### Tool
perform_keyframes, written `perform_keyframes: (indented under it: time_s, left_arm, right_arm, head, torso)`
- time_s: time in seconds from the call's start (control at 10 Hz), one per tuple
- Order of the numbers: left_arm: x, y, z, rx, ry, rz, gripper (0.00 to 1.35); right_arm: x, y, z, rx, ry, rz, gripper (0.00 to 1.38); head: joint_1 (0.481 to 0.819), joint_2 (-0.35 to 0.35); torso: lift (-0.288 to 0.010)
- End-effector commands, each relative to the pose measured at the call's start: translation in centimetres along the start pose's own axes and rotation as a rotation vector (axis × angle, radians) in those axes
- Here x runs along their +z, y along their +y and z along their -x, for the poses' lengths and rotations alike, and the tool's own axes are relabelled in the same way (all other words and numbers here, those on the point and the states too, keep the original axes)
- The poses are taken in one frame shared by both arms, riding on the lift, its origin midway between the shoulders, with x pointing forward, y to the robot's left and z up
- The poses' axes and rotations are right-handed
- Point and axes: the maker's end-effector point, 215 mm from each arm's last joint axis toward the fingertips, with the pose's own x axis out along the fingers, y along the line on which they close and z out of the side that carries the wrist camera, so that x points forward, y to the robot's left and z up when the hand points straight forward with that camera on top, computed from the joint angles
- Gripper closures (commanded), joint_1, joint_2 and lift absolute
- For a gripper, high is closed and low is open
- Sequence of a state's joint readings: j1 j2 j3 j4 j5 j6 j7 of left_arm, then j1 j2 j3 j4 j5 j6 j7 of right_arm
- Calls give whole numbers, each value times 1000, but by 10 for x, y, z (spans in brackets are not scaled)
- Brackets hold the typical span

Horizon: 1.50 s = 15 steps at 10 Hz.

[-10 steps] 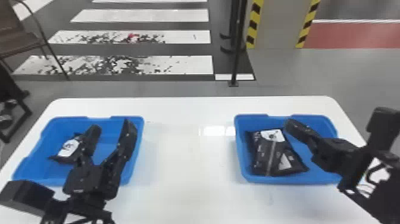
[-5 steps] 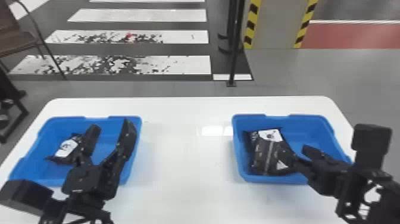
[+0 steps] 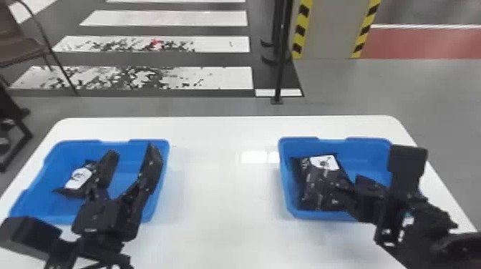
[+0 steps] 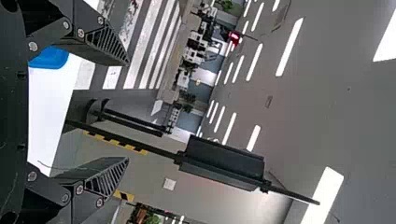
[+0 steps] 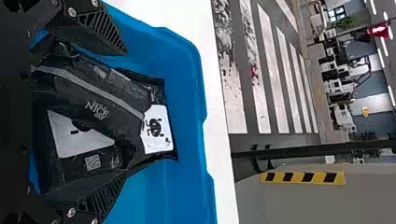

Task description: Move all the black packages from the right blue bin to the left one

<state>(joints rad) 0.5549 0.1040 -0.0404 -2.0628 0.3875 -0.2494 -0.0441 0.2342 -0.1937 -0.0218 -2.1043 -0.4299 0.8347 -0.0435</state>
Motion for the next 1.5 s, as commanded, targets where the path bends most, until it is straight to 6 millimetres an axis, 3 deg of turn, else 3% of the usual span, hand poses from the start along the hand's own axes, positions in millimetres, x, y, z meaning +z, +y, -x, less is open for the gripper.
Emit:
perform_keyframes:
  time_s: [0.0, 0.5, 0.8, 0.9, 1.1, 1.2, 1.4]
  left_arm:
    - [0, 2, 1, 4, -1, -3, 348]
    - [0, 4, 2, 7, 3, -1, 348]
    - [0, 6, 2, 8, 4, 4, 348]
    - [-1, 7, 2, 13, 5, 8, 348]
    - [-2, 11, 4, 19, 2, 16, 372]
    - [-2, 12, 5, 23, 4, 19, 392]
    - [-2, 12, 5, 23, 1, 20, 398]
  right_arm:
    - [-5, 8, -5, 7, 11, -5, 137]
    - [-28, 33, -19, 53, 72, -15, 140]
    - [-37, 30, -24, 40, 105, -6, 186]
    - [-42, 29, -26, 40, 131, -4, 277]
    - [-51, 37, -29, 76, 161, -28, 969]
    - [-51, 40, -29, 89, 162, -38, 1148]
    - [-42, 36, -20, 84, 139, -39, 1161]
  head:
    - [695, 18]
    - [695, 59]
    - [695, 77]
    - [695, 76]
    - [695, 81]
    - [695, 88]
    - [695, 97]
  torso:
    - [-154]
    - [-154]
    - [-154]
    - [-154]
    - [-154]
    - [-154]
    - [-154]
